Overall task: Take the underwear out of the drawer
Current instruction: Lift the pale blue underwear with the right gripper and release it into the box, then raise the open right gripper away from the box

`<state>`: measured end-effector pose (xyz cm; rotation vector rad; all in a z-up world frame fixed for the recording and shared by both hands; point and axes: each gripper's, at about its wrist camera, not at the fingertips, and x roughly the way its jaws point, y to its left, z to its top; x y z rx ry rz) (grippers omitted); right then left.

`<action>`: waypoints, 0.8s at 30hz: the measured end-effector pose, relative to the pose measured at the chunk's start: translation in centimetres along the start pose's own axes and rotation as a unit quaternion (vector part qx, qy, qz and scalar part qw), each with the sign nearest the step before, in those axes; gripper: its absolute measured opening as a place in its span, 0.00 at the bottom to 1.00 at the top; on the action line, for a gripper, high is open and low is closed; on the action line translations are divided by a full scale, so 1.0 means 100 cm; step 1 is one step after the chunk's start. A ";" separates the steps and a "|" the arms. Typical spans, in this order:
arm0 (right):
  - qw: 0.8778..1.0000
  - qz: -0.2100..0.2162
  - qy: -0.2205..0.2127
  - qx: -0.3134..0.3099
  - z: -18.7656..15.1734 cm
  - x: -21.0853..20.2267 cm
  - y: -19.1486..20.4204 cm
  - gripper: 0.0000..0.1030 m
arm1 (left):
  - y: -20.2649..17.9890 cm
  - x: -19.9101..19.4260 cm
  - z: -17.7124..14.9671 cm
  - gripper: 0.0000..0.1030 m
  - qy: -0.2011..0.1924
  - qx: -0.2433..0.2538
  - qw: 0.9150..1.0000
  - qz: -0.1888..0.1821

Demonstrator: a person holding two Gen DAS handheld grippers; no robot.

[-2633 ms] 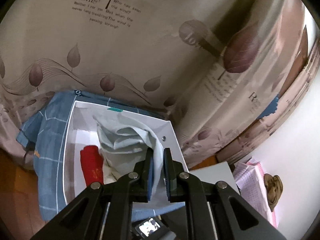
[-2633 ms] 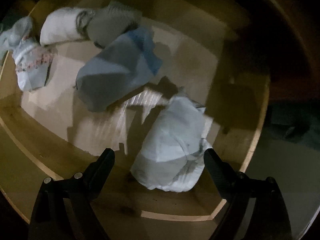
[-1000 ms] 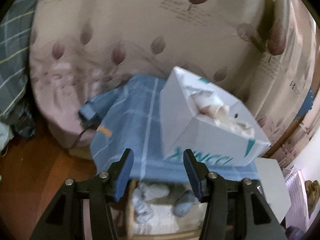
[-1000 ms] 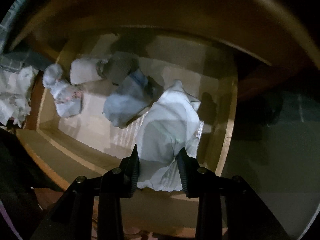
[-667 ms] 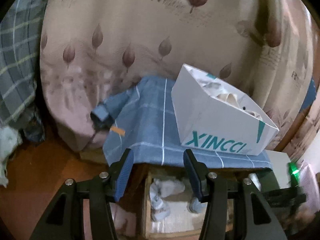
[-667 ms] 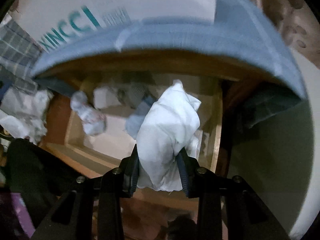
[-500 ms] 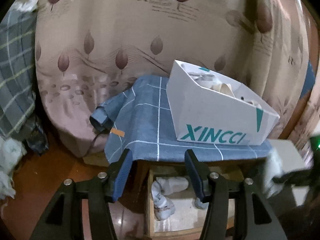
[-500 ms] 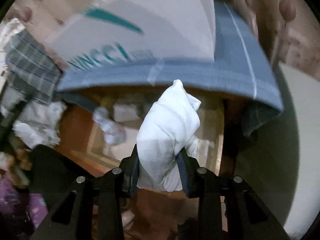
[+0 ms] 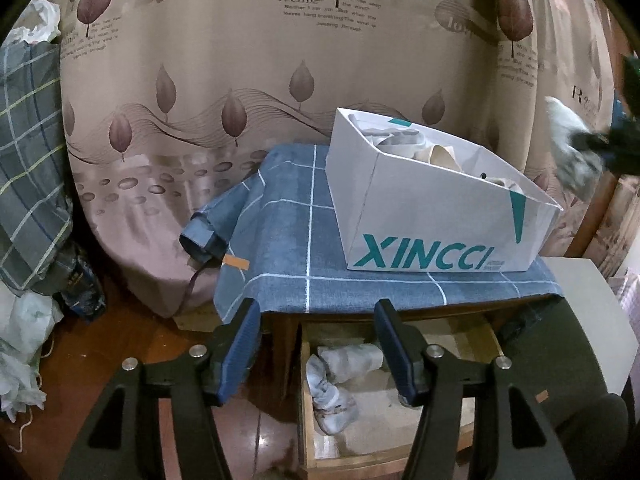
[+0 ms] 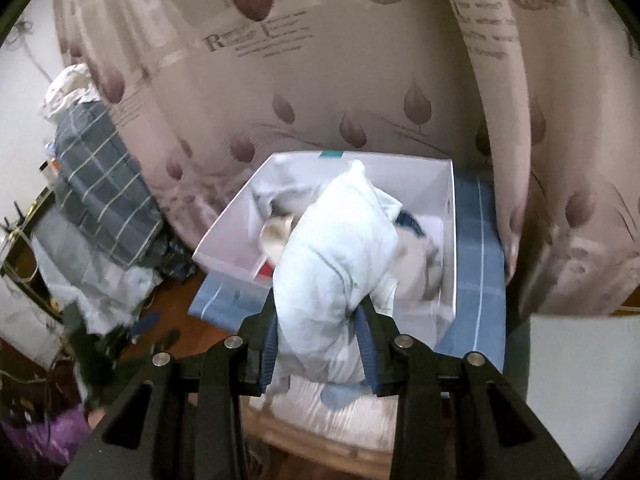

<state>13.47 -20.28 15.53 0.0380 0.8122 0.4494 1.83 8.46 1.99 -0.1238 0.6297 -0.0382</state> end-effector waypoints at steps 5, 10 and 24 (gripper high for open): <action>0.999 -0.032 0.018 0.008 0.033 0.057 -0.018 0.31 | 0.002 0.004 0.001 0.60 0.014 -0.001 1.000 0.024; 0.998 -0.056 0.035 0.022 0.051 0.102 -0.034 0.33 | 0.019 0.006 0.004 0.64 0.016 -0.048 0.999 0.017; 0.995 -0.085 -0.024 0.049 0.072 0.114 -0.054 0.65 | 0.003 0.007 0.003 0.64 -0.002 -0.004 1.000 -0.021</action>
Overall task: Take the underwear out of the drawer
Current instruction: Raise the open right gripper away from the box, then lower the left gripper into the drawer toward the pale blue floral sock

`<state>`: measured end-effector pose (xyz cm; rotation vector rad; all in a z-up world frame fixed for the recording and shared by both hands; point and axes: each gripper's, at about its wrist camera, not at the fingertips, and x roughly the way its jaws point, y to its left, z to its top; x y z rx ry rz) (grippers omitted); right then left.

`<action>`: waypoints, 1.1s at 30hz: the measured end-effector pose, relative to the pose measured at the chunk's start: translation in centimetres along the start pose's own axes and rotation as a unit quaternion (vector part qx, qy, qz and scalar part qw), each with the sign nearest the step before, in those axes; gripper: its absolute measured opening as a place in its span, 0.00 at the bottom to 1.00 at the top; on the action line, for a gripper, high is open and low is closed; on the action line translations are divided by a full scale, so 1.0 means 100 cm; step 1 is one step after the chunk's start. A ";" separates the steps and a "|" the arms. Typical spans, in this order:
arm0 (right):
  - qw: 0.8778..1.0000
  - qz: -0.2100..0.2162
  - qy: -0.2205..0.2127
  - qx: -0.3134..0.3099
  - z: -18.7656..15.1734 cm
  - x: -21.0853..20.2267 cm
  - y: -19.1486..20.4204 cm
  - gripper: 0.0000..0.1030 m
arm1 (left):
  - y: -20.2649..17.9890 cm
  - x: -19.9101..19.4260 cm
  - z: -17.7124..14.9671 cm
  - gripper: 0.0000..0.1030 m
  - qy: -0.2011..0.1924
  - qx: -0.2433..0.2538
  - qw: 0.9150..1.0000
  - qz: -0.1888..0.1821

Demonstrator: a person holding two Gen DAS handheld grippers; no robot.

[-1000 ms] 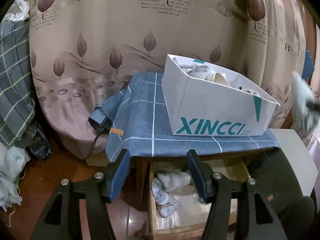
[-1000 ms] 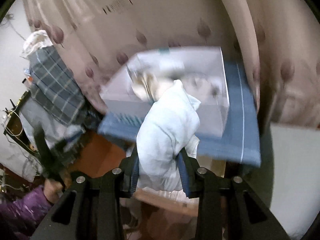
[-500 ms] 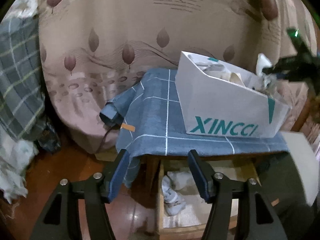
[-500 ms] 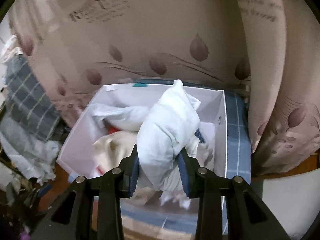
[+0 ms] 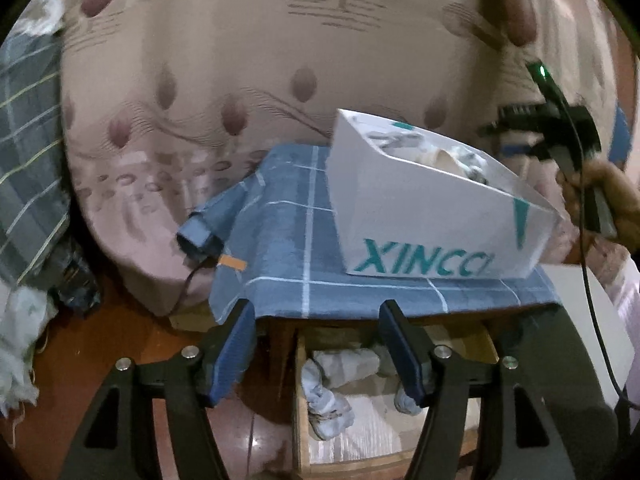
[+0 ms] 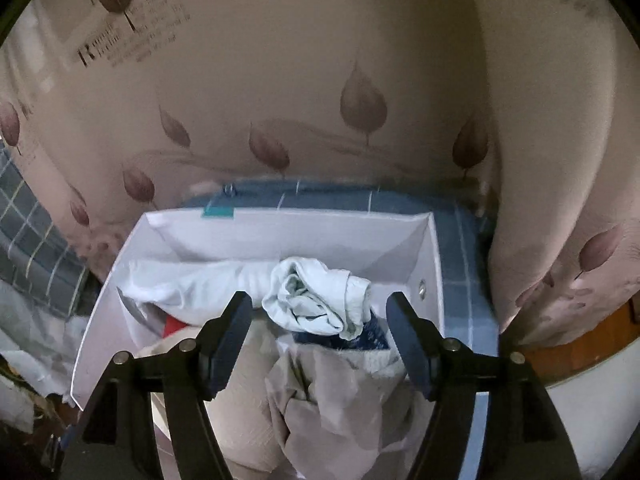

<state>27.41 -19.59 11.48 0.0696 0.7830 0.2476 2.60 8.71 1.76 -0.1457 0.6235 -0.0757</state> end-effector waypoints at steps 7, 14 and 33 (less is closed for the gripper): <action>0.982 0.074 -0.172 0.026 -0.072 -0.101 -0.001 0.81 | 0.000 0.001 -0.001 0.64 0.000 -0.003 0.999 -0.038; 0.959 0.053 -0.279 0.003 -0.195 -0.155 -0.006 1.00 | -0.003 0.006 -0.002 0.64 0.020 0.005 0.998 -0.055; 0.982 0.095 -0.163 0.031 -0.258 -0.142 -0.046 1.00 | -0.073 0.115 -0.084 0.64 0.269 -0.046 0.962 -0.013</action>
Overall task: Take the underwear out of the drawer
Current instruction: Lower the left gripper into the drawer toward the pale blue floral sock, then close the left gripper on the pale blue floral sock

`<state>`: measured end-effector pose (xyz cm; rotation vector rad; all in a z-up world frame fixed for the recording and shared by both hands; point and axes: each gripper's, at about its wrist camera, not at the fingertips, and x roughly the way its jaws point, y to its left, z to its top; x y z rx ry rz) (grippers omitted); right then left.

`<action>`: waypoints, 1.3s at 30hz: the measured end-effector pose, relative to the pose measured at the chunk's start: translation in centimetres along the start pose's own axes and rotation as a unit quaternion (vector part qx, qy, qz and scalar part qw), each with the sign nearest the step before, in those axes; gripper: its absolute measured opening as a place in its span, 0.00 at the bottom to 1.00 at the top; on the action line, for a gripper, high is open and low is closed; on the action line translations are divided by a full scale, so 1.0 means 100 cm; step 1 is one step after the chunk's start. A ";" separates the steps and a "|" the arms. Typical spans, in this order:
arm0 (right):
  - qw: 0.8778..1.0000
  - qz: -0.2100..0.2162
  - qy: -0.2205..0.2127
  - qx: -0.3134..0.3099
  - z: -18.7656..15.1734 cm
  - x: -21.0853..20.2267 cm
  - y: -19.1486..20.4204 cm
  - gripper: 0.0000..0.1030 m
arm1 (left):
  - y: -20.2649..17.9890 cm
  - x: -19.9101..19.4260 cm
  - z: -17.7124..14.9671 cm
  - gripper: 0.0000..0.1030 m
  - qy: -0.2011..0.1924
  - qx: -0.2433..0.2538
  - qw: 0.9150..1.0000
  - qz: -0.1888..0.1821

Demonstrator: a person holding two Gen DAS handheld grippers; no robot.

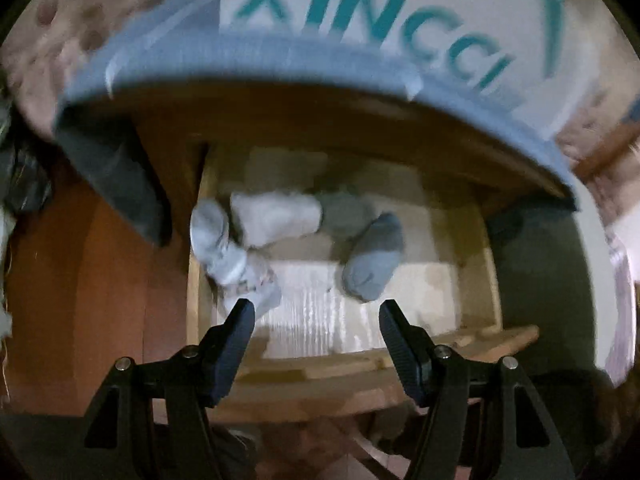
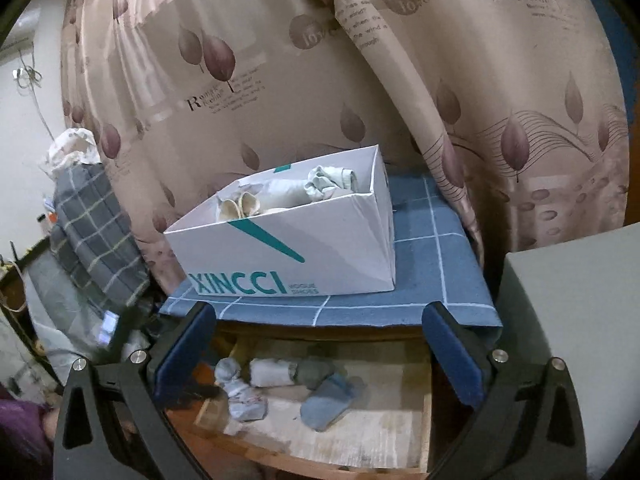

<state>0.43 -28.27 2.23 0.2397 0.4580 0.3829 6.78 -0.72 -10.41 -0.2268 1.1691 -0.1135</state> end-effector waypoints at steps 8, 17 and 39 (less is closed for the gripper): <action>0.999 0.027 -0.004 0.039 0.001 -0.005 -0.016 1.00 | 0.011 0.051 0.008 0.64 0.040 -0.110 0.992 0.042; 0.997 0.054 0.005 0.049 0.000 -0.006 -0.020 1.00 | 0.026 0.089 0.017 0.64 0.074 -0.174 0.978 0.090; 0.987 0.123 0.045 0.092 -0.005 0.008 -0.024 1.00 | 0.081 0.125 0.038 0.65 0.121 -0.326 0.928 0.134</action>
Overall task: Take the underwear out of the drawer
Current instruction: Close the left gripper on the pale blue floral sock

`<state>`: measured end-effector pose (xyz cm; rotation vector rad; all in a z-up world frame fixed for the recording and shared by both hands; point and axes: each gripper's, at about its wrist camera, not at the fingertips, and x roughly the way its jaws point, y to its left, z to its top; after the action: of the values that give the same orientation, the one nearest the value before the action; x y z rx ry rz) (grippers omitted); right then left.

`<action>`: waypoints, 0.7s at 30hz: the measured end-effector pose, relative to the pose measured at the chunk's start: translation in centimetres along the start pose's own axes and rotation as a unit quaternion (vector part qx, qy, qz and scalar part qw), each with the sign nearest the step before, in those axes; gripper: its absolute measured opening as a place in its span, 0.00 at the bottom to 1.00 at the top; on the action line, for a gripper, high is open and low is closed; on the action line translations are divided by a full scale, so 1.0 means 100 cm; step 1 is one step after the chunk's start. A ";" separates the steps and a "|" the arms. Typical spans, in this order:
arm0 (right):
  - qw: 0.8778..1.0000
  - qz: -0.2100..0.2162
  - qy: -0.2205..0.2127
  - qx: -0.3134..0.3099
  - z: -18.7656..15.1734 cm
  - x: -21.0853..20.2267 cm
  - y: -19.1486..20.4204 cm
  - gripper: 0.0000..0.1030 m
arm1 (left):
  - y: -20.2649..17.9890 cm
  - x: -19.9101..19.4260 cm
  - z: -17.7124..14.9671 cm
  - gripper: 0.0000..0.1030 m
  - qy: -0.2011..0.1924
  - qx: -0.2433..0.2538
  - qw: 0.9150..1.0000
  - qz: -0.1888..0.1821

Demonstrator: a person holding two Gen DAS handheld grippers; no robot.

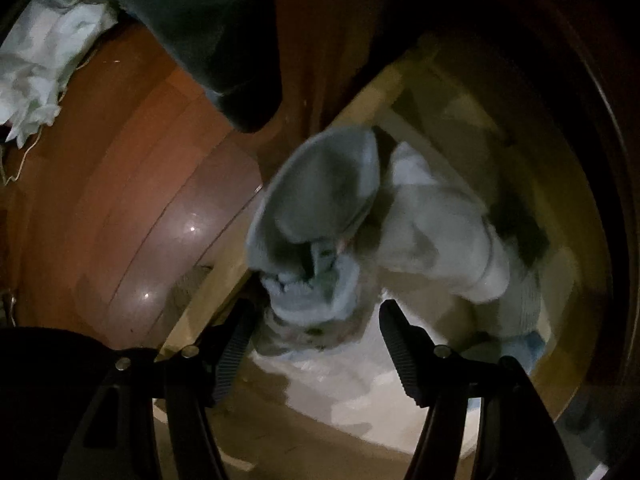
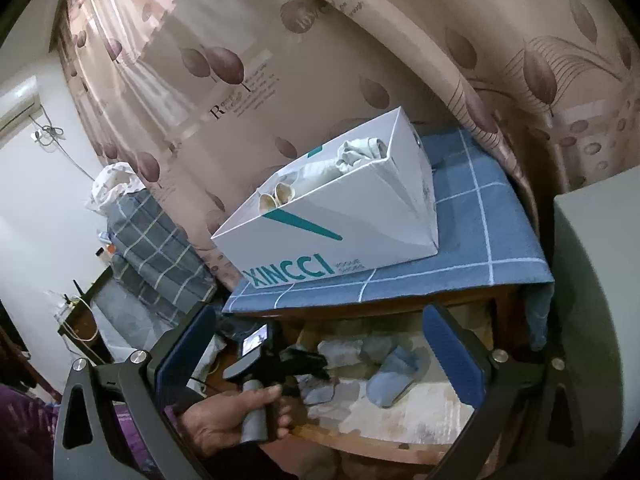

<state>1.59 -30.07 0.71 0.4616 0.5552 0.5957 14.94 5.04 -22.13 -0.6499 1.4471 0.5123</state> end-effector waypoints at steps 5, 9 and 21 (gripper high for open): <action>1.000 0.006 0.001 0.010 0.000 -0.001 -0.004 1.00 | -0.007 0.011 0.000 0.65 0.025 -0.010 1.000 0.000; 0.999 0.013 0.000 0.033 0.001 -0.001 -0.012 1.00 | 0.000 0.011 0.009 0.65 0.017 -0.032 0.999 -0.008; 0.998 0.001 -0.004 0.056 0.002 -0.003 -0.021 1.00 | 0.026 -0.006 0.009 0.17 -0.005 -0.035 0.998 -0.045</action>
<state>2.34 -31.83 -0.17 0.5712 0.5830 0.5670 13.79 7.56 -21.78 -0.7628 1.3898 0.4968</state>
